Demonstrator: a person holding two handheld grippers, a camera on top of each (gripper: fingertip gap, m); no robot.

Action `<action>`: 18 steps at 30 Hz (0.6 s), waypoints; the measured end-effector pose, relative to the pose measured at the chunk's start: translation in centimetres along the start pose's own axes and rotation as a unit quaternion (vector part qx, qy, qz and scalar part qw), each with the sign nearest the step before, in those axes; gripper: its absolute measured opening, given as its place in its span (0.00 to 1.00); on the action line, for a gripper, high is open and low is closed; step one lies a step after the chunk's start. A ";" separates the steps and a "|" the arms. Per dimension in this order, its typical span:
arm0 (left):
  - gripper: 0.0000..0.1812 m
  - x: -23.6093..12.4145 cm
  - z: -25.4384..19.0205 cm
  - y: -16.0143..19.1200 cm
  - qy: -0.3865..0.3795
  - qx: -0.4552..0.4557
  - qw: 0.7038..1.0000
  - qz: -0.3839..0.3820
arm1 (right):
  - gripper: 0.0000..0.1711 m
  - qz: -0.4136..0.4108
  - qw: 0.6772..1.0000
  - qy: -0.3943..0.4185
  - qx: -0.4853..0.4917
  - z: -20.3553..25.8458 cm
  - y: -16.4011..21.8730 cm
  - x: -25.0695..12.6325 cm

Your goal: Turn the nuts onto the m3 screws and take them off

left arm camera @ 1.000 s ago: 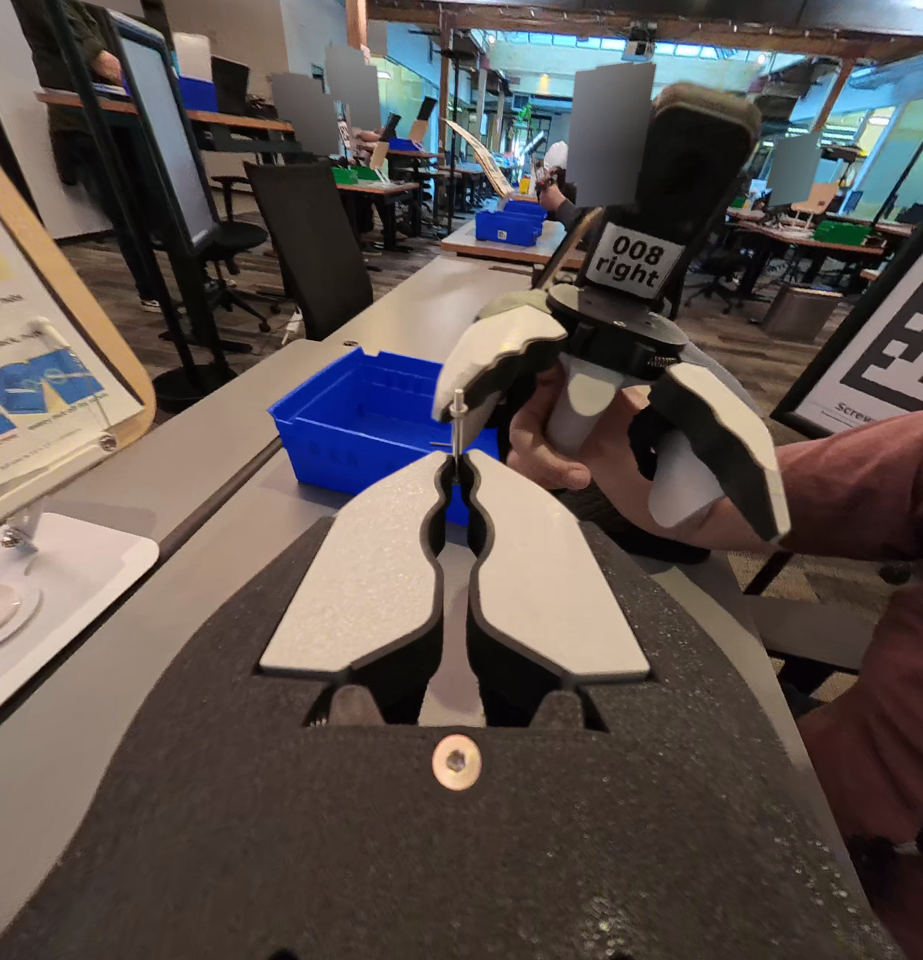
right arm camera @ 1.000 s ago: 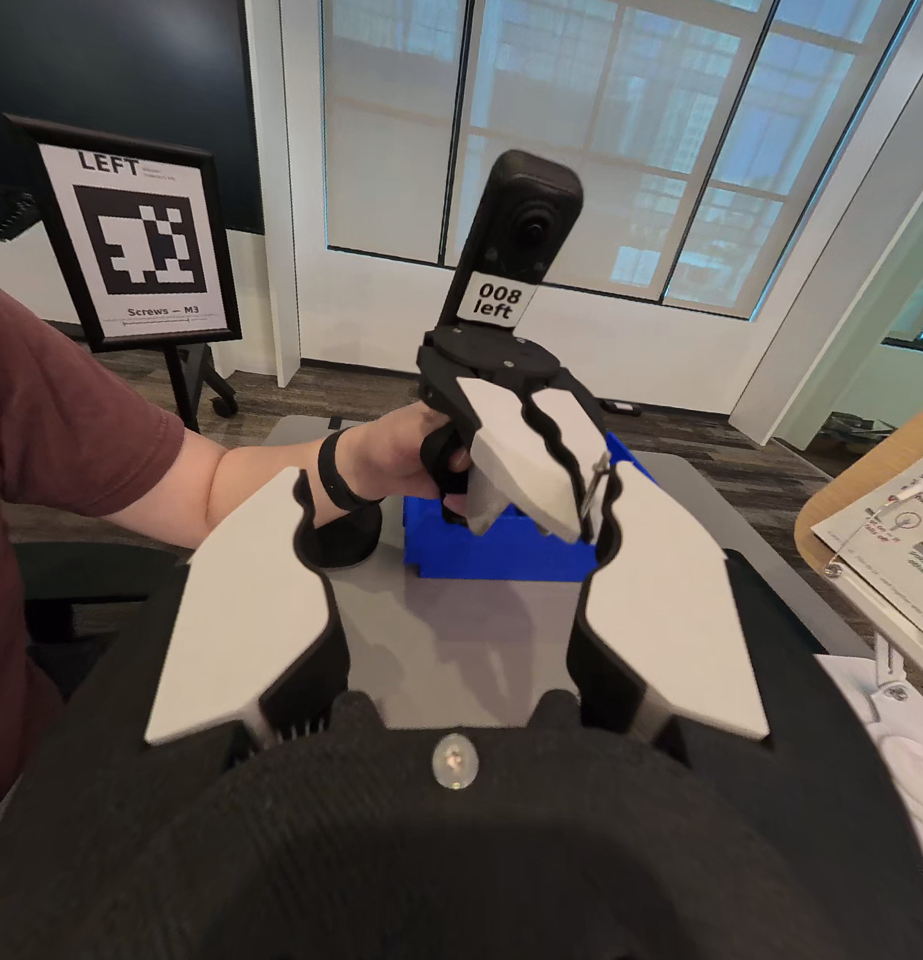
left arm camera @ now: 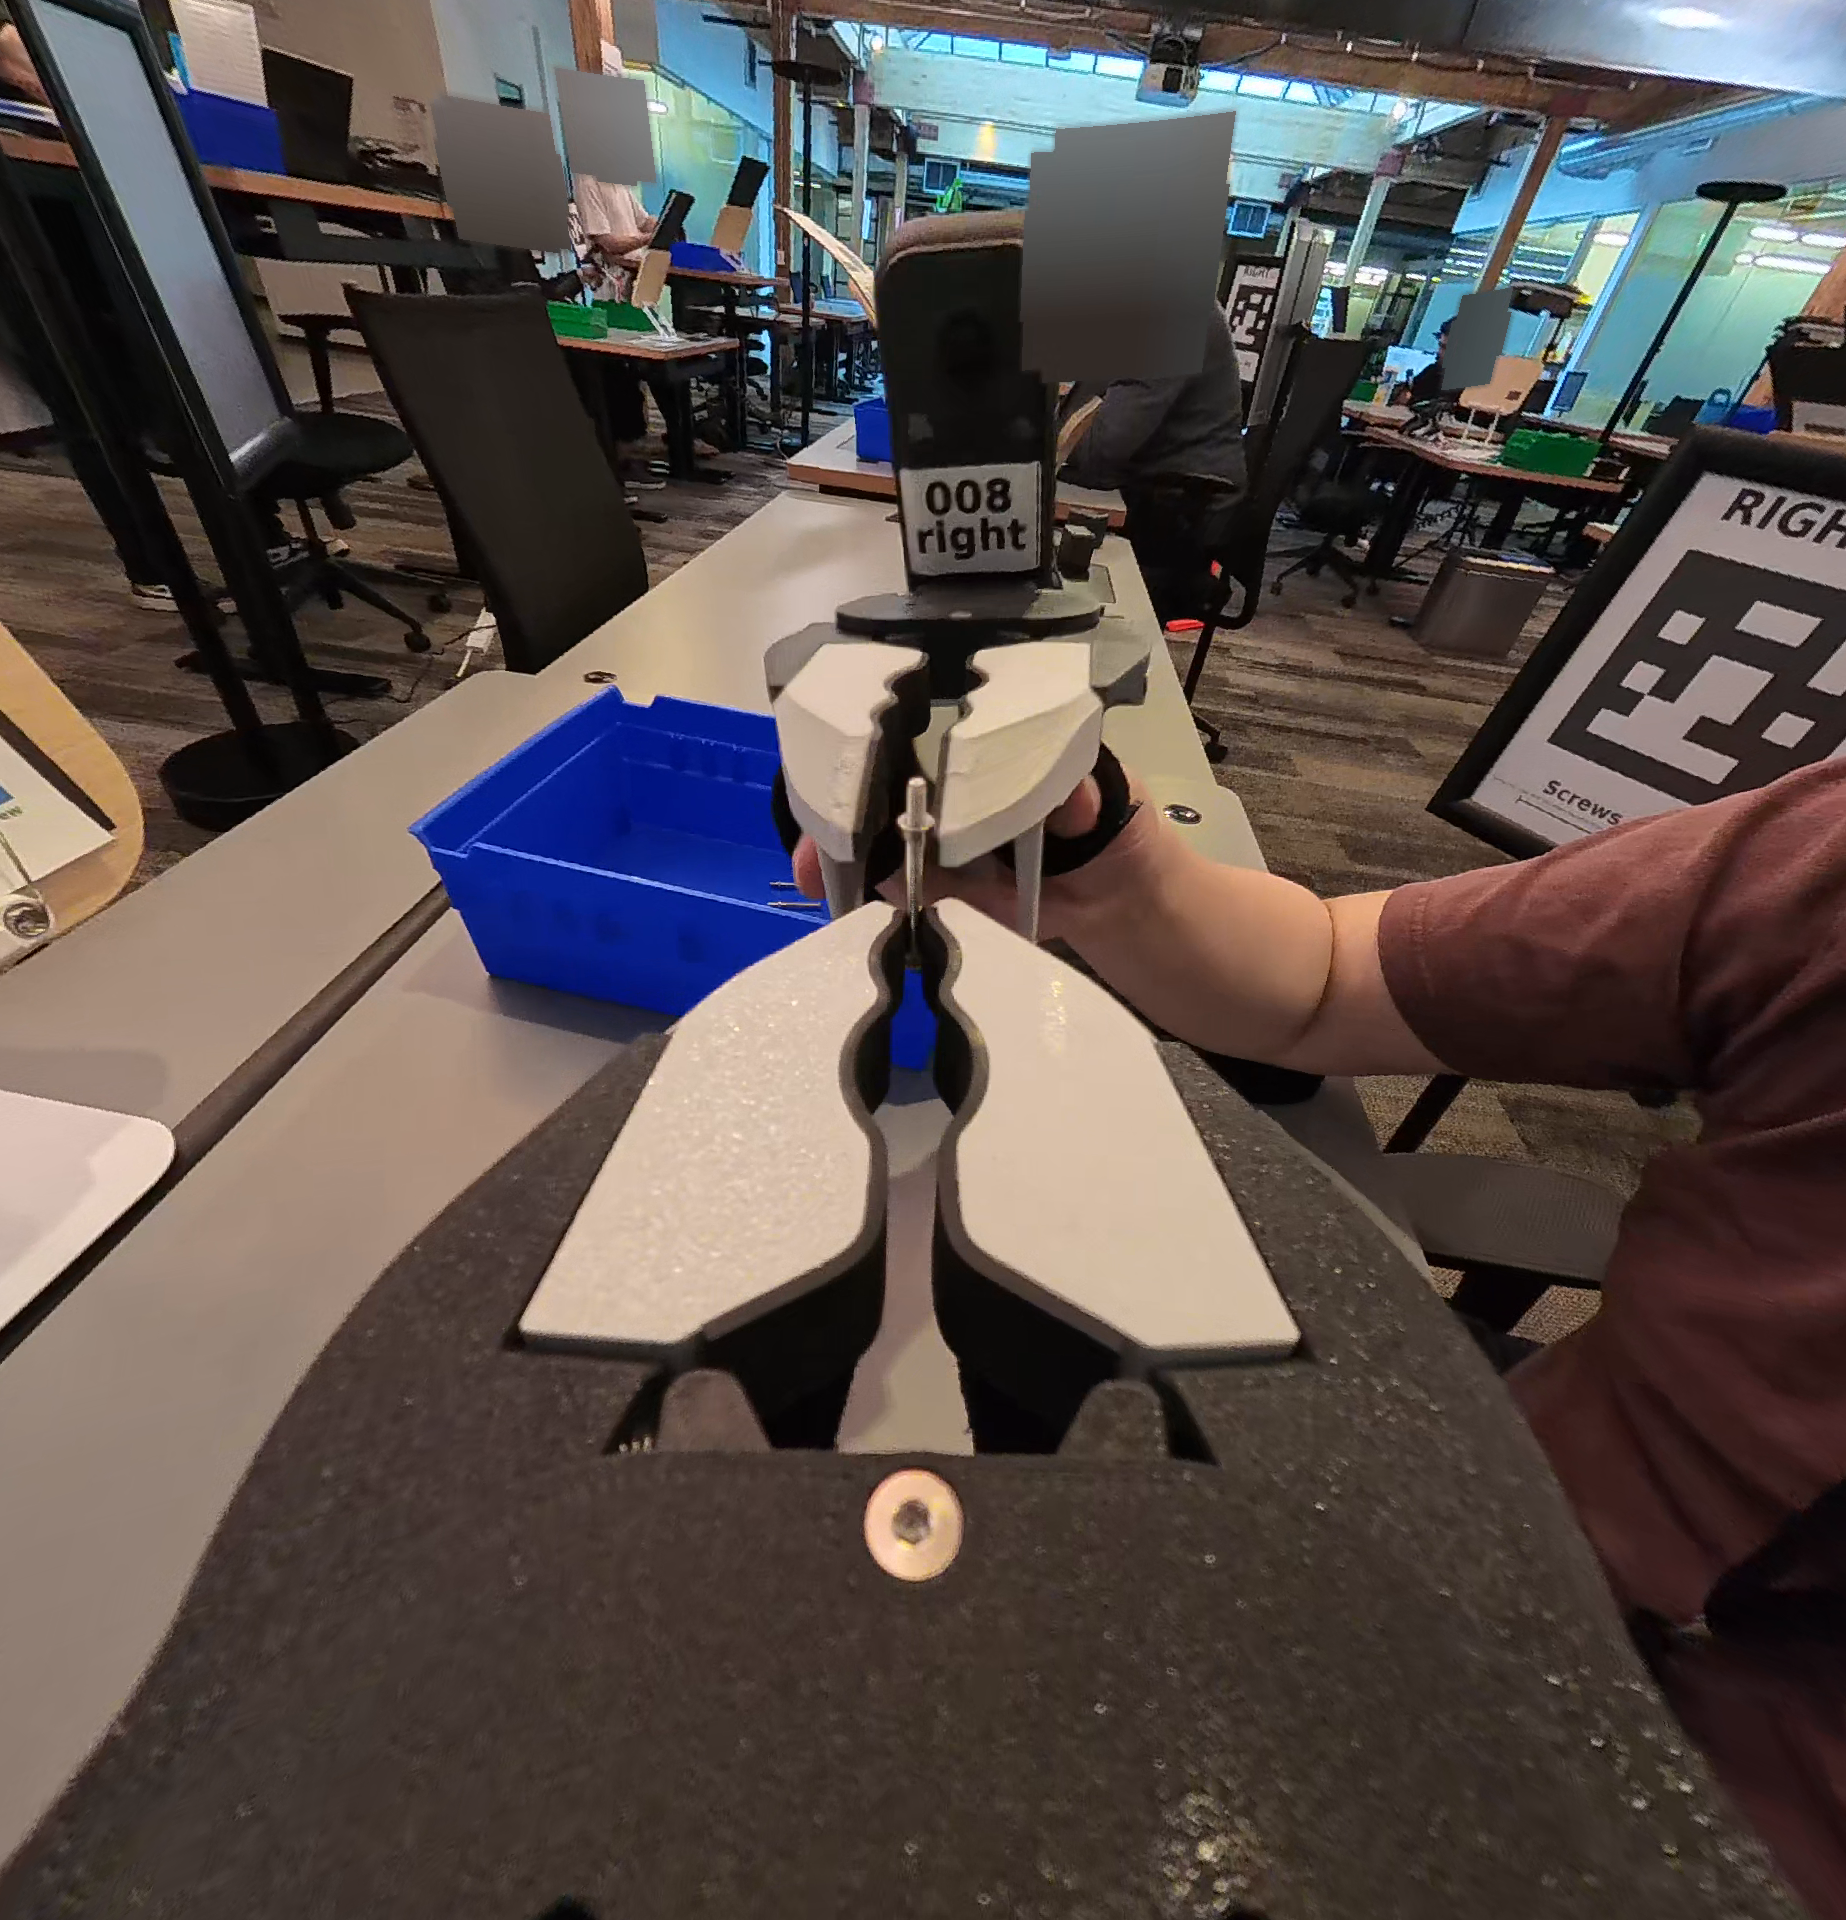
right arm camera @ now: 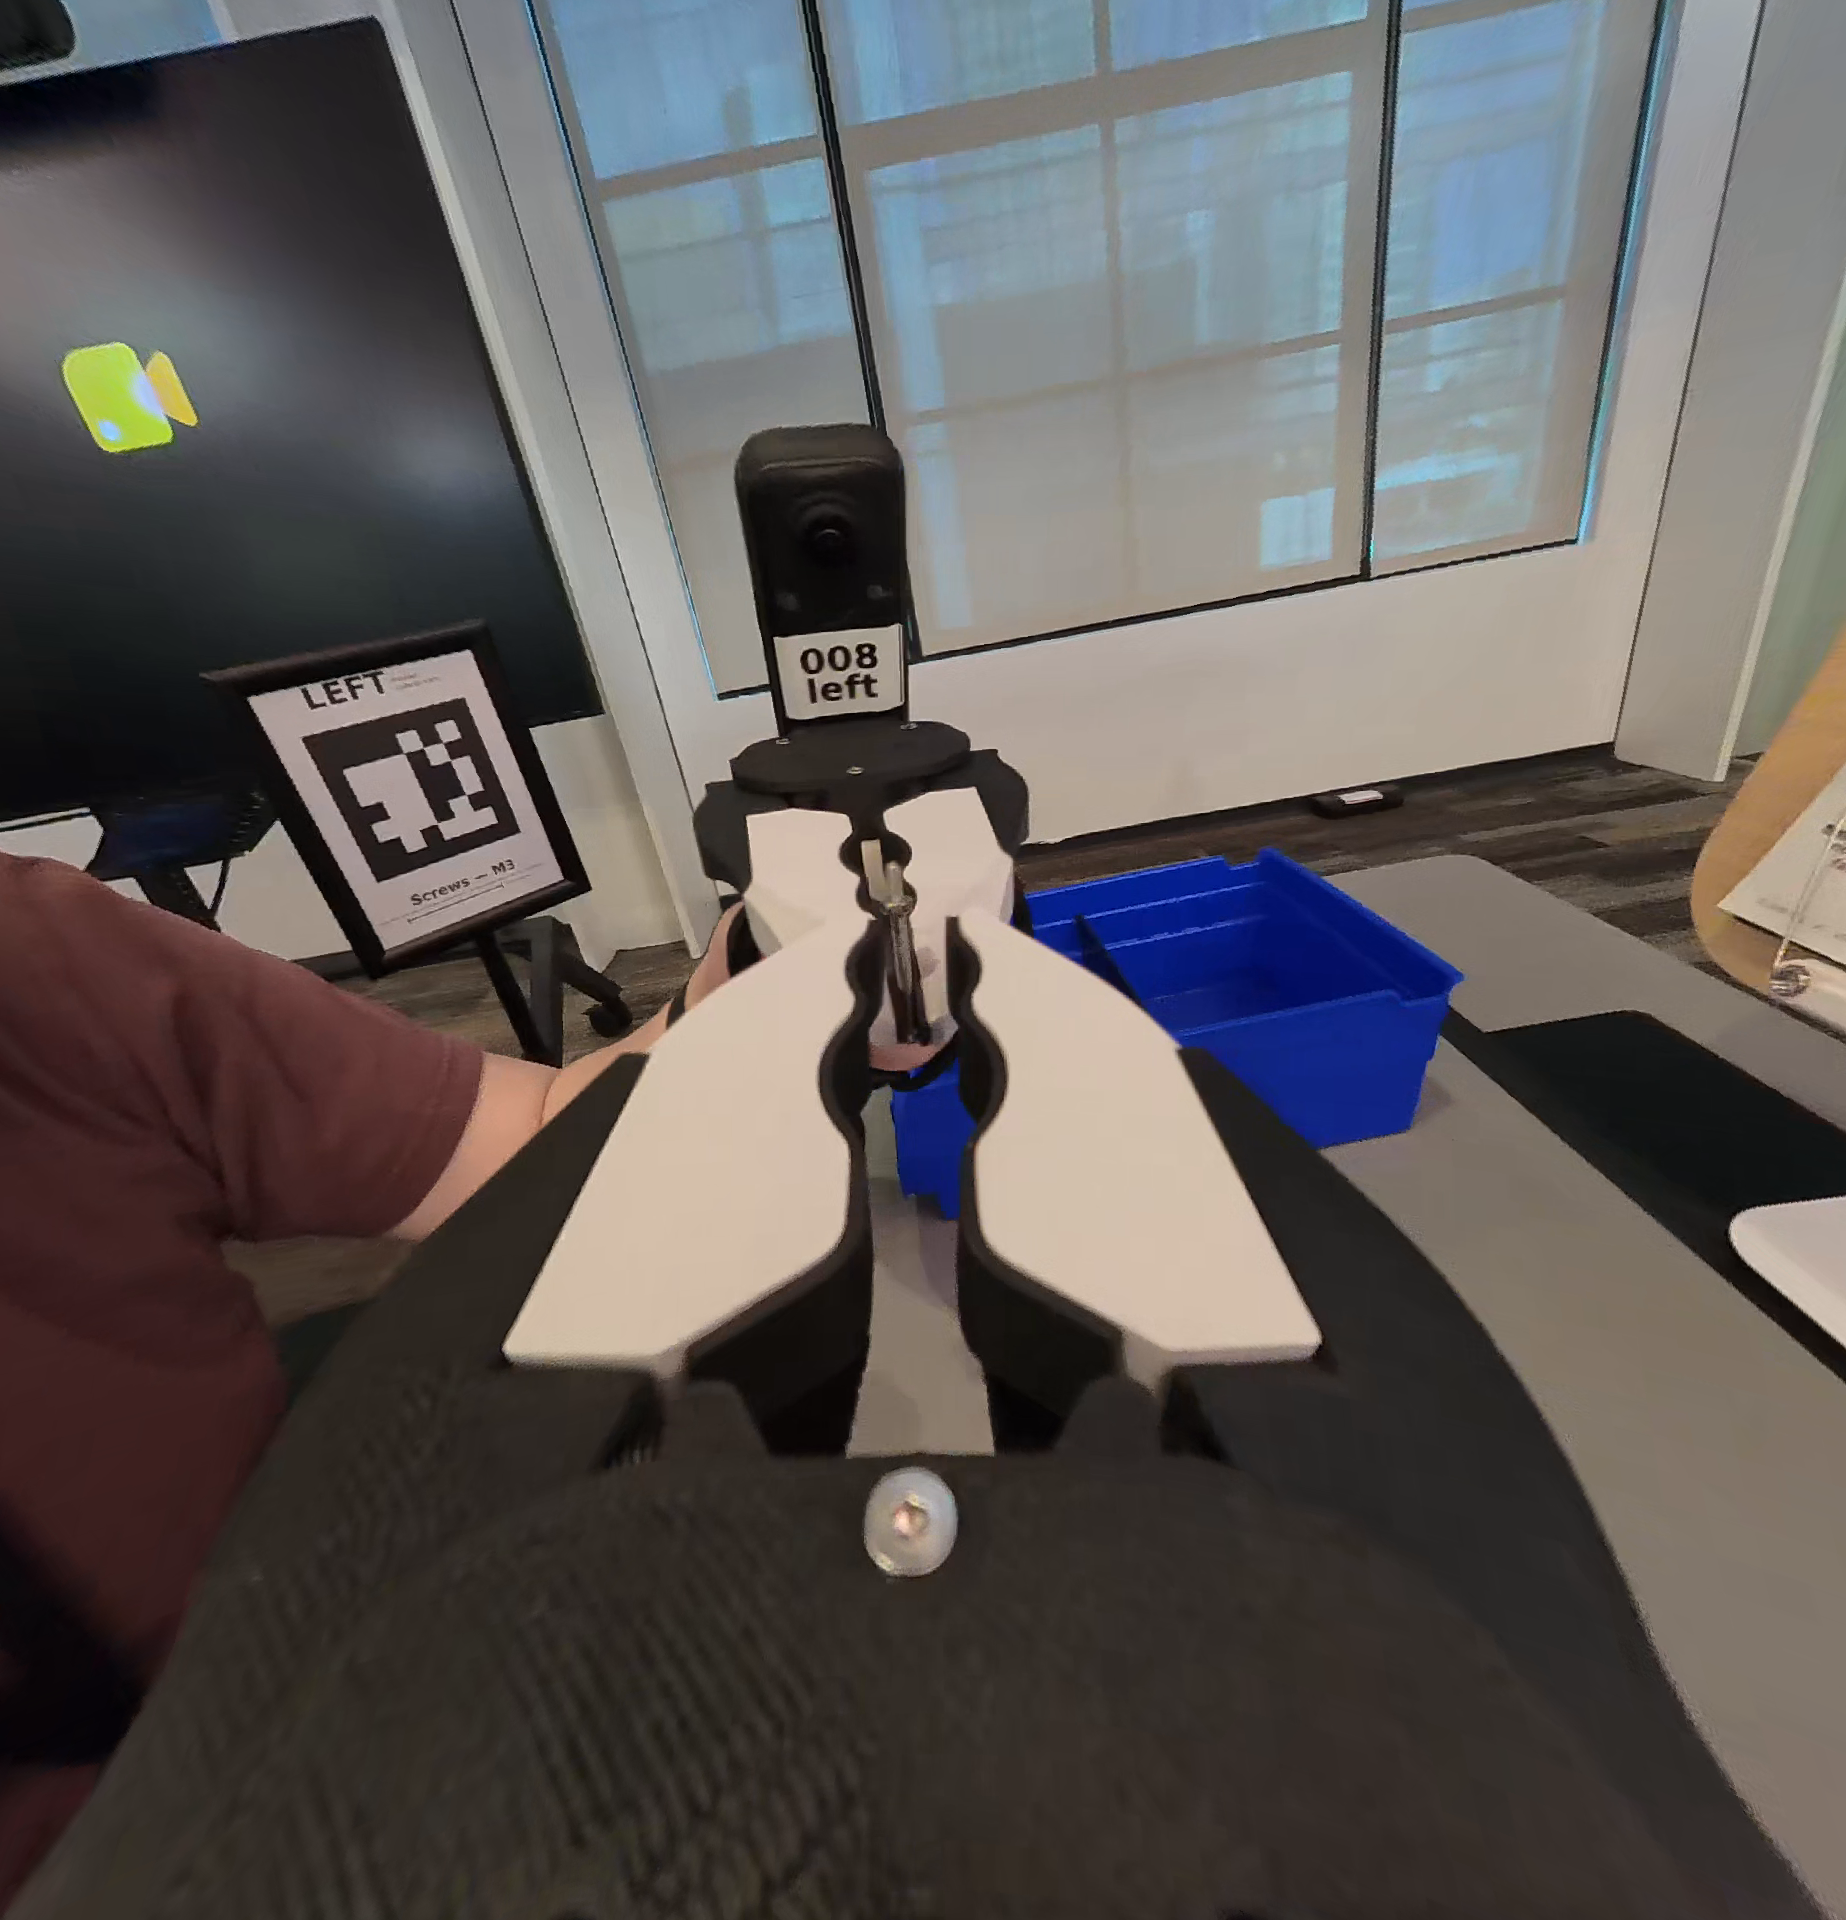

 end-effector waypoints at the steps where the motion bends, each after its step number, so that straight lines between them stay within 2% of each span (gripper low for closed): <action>1: 0.01 0.0 0.0 0.0 0.000 -0.001 1.000 0.000 | 0.06 0.004 1.000 0.001 -0.002 0.0 0.1 0.1; 5: 0.01 0.0 0.1 0.0 -0.001 -0.002 1.000 -0.002 | 0.02 0.017 1.000 -0.006 -0.005 0.1 0.3 0.2; 14: 0.02 0.1 0.0 0.2 0.015 -0.012 1.000 0.003 | 0.02 0.021 0.999 -0.034 0.026 -0.3 0.6 0.1; 18: 0.09 0.3 0.0 0.3 0.018 -0.020 1.000 0.004 | 0.01 0.014 0.999 -0.030 0.037 -0.8 0.6 -0.1</action>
Point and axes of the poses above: each gripper's, where its closed fingertips meet, x out along the fingers, y out of its underside, z = x × y across the jaws, the point moved 7 cm from there along -x, back along the fingers, and after that the axes turned 5 degrees about x, right-handed, at the moved point
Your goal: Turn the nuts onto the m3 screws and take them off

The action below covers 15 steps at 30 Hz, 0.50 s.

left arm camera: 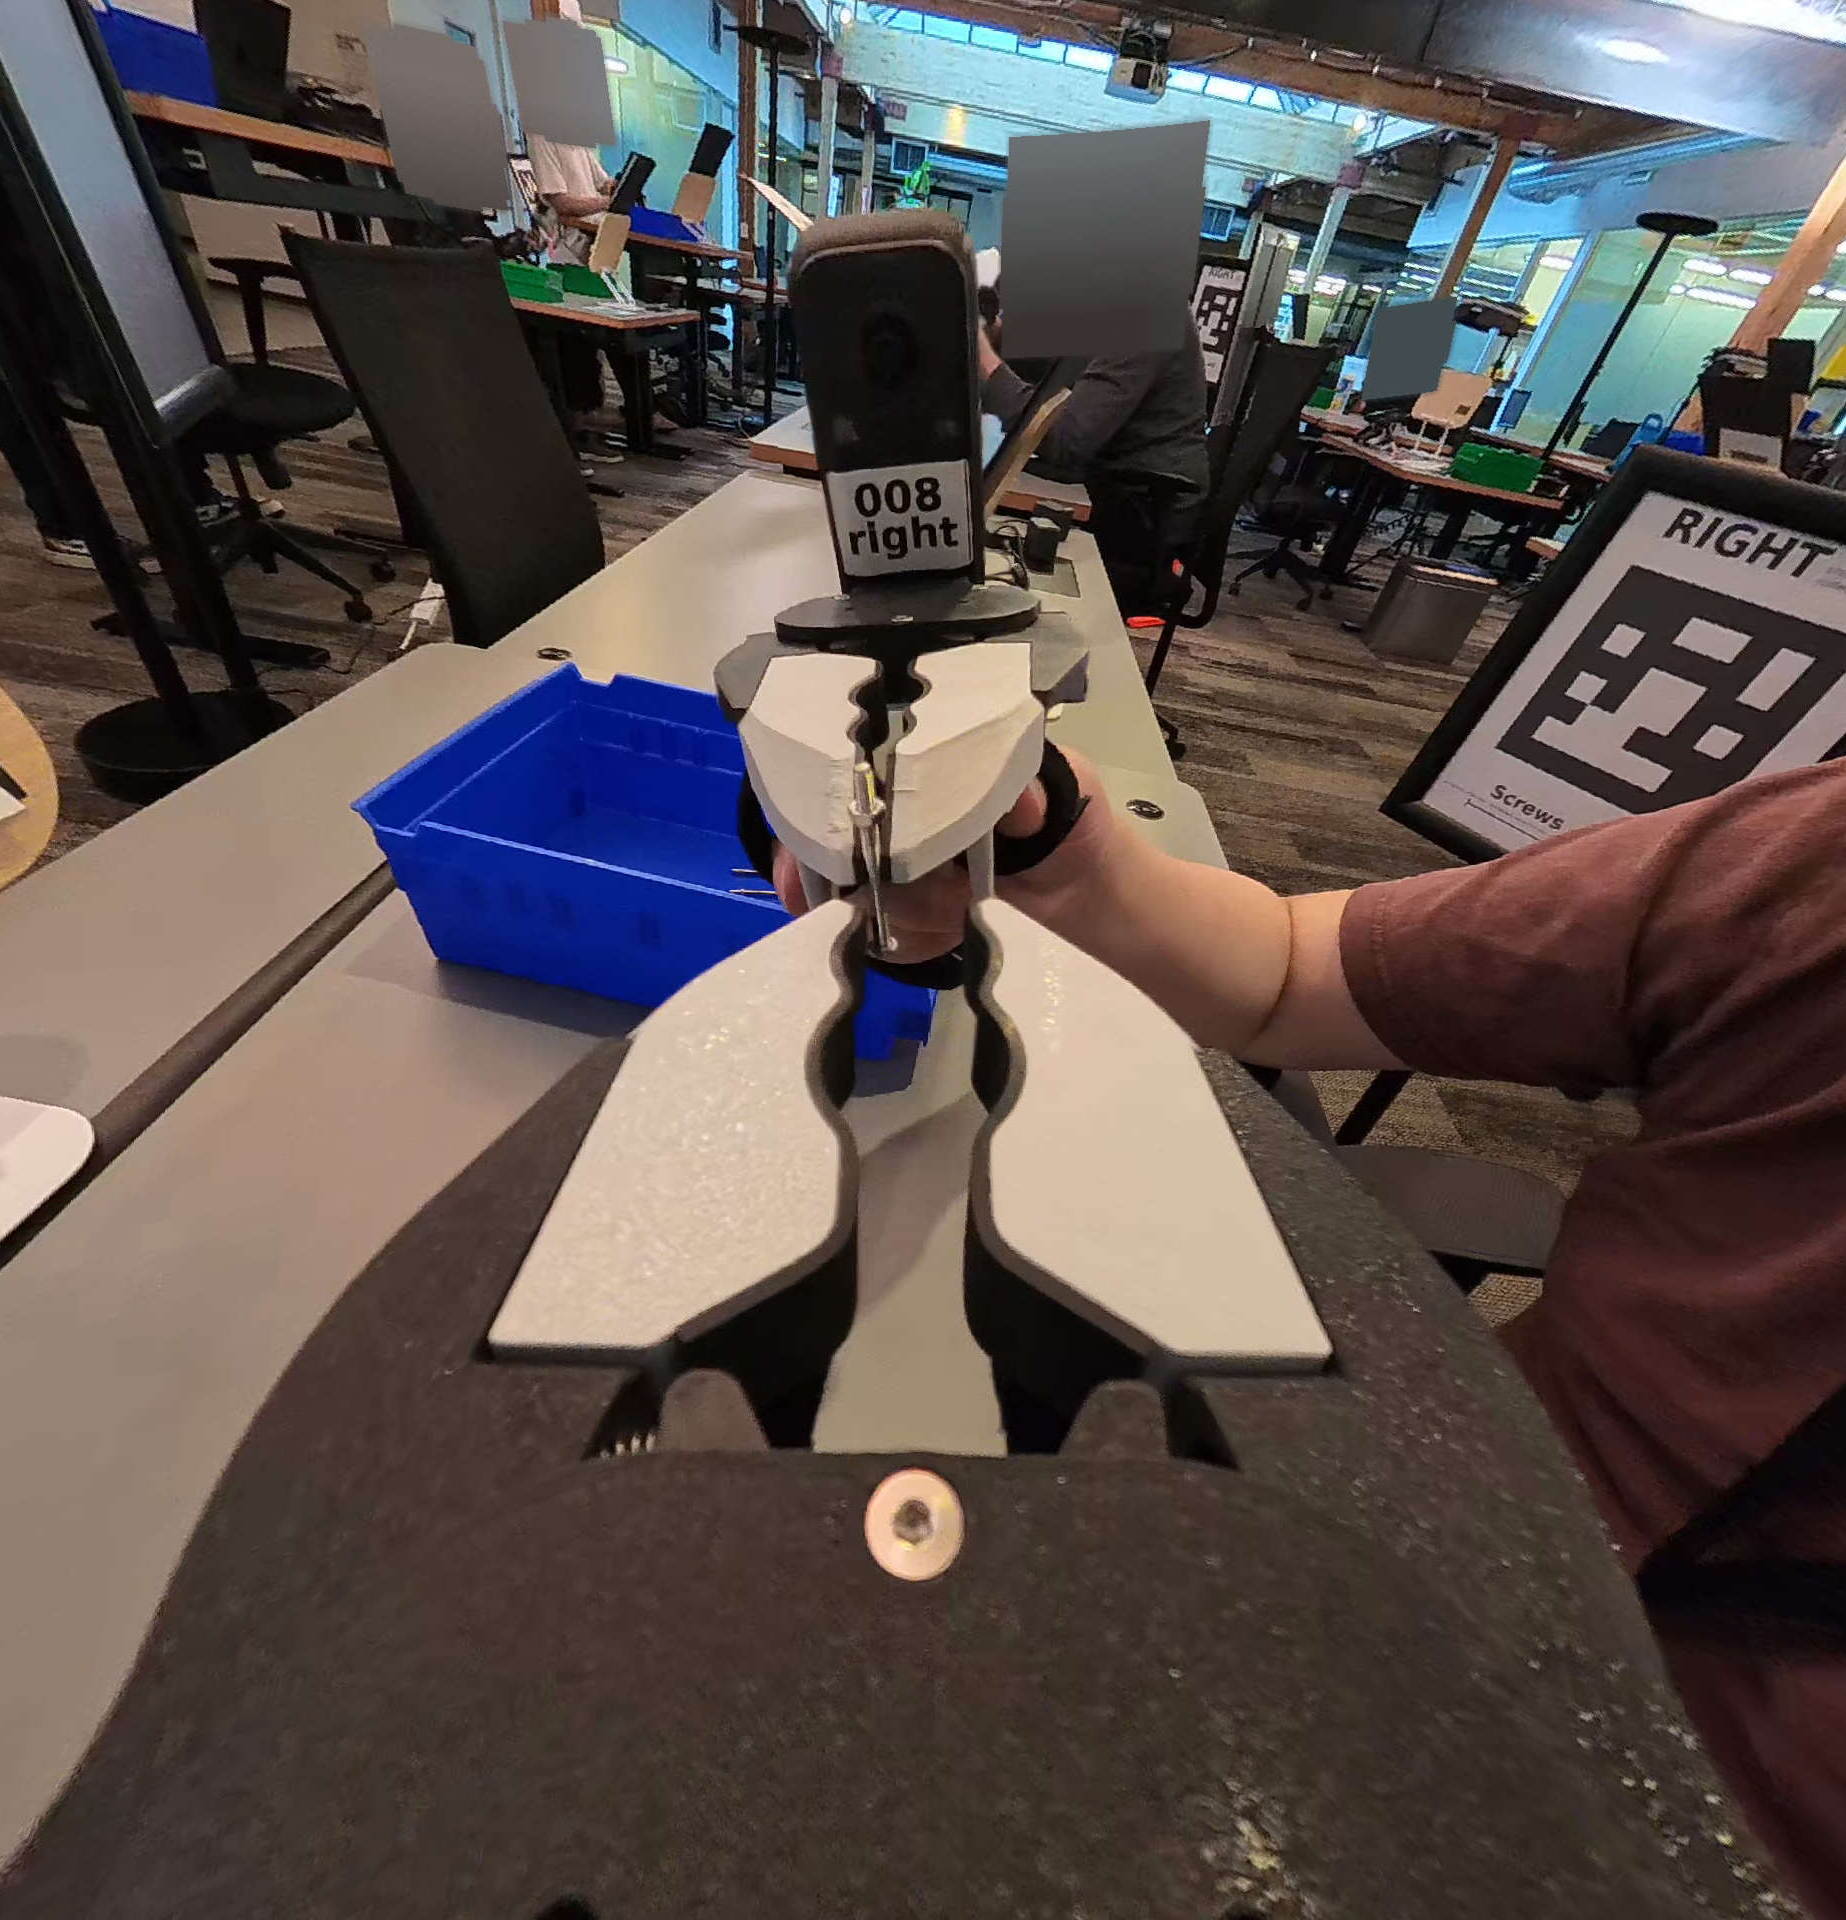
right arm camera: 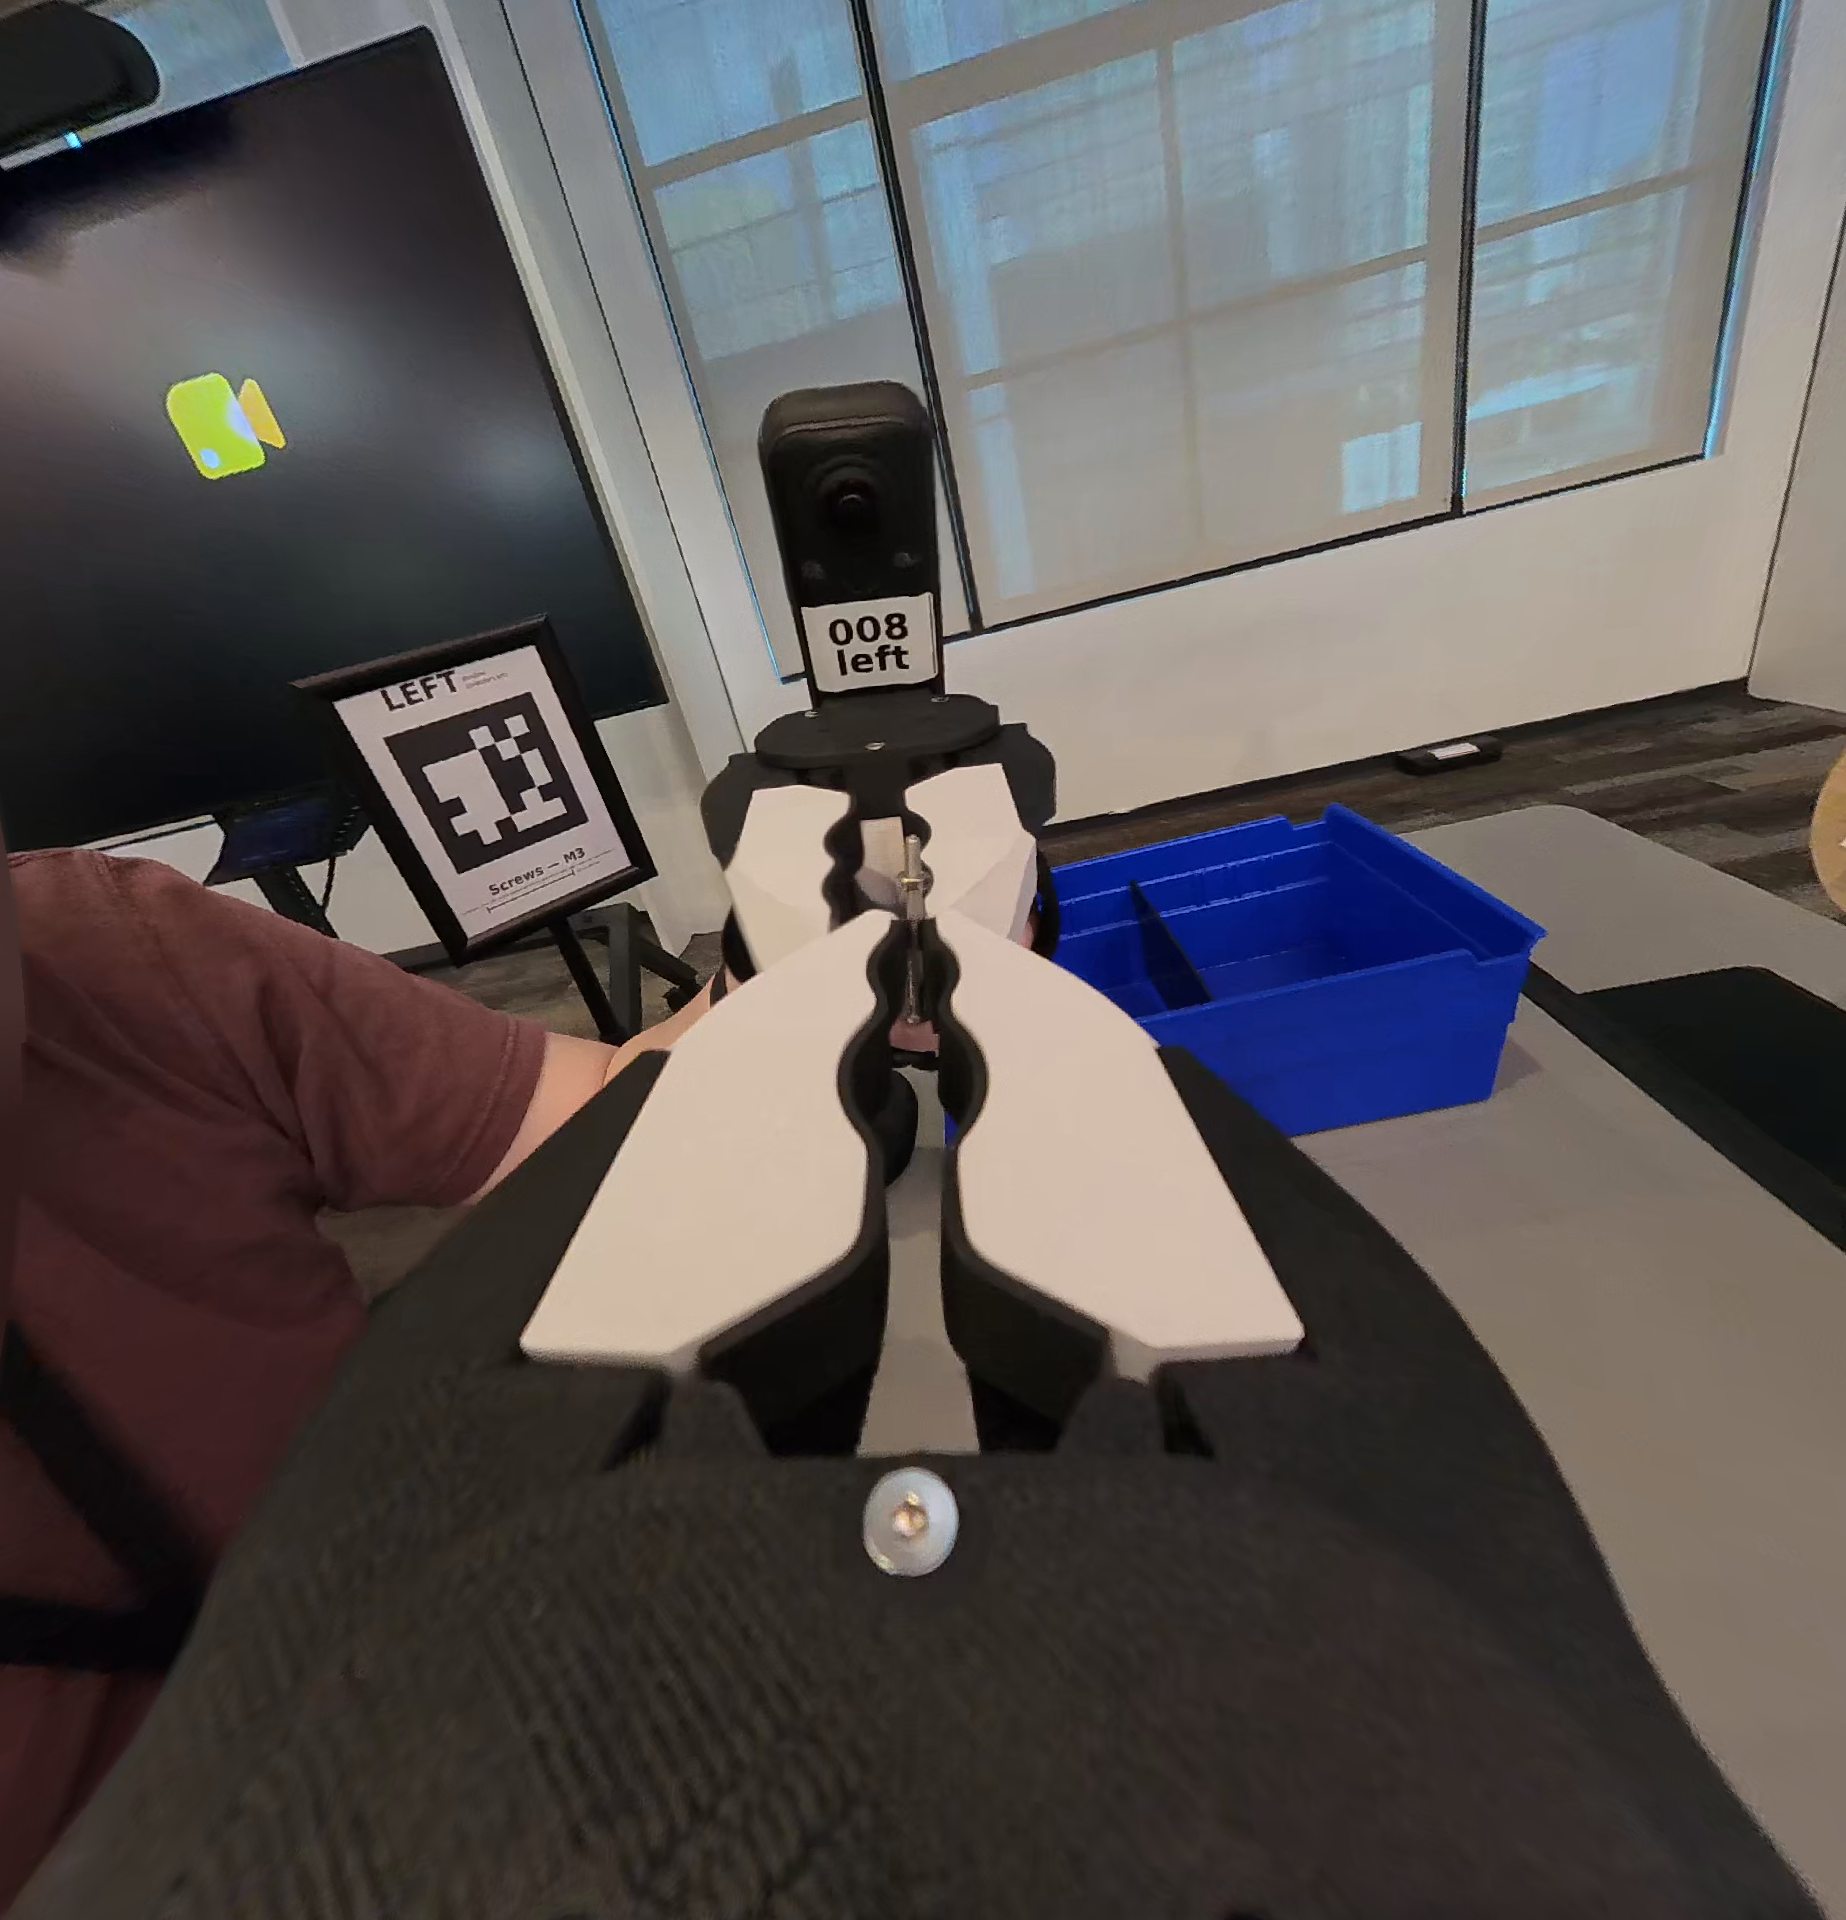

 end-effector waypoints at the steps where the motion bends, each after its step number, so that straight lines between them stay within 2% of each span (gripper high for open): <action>1: 0.12 0.0 0.1 0.1 -0.005 0.001 1.000 0.001 | 0.01 -0.002 1.000 -0.002 0.004 -0.1 0.0 -0.1; 5: 0.15 0.0 0.5 0.4 -0.021 0.006 1.000 0.017 | 0.01 0.004 1.000 0.016 0.020 -0.8 -0.7 -1.4; 9: 0.15 -0.7 0.7 0.0 -0.031 -0.001 0.999 0.017 | 0.02 0.103 0.985 0.135 -0.006 -1.4 -2.4 -6.5; 12: 0.14 -1.3 0.9 -0.1 -0.044 0.006 0.999 0.025 | 0.02 0.190 0.937 0.288 0.044 -3.3 -1.7 -12.5; 15: 0.14 -1.6 1.1 0.0 -0.060 0.008 0.998 0.037 | 0.01 0.275 0.851 0.426 0.133 -6.3 1.0 -18.3</action>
Point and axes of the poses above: each gripper's, where its closed fingertips meet, x out along the fingers, y out of its underside, z = x × y across the jaws, the point moved 7 cm from there along -x, back along the fingers, and after that the axes turned 5 degrees about x, right-handed, at the moved point
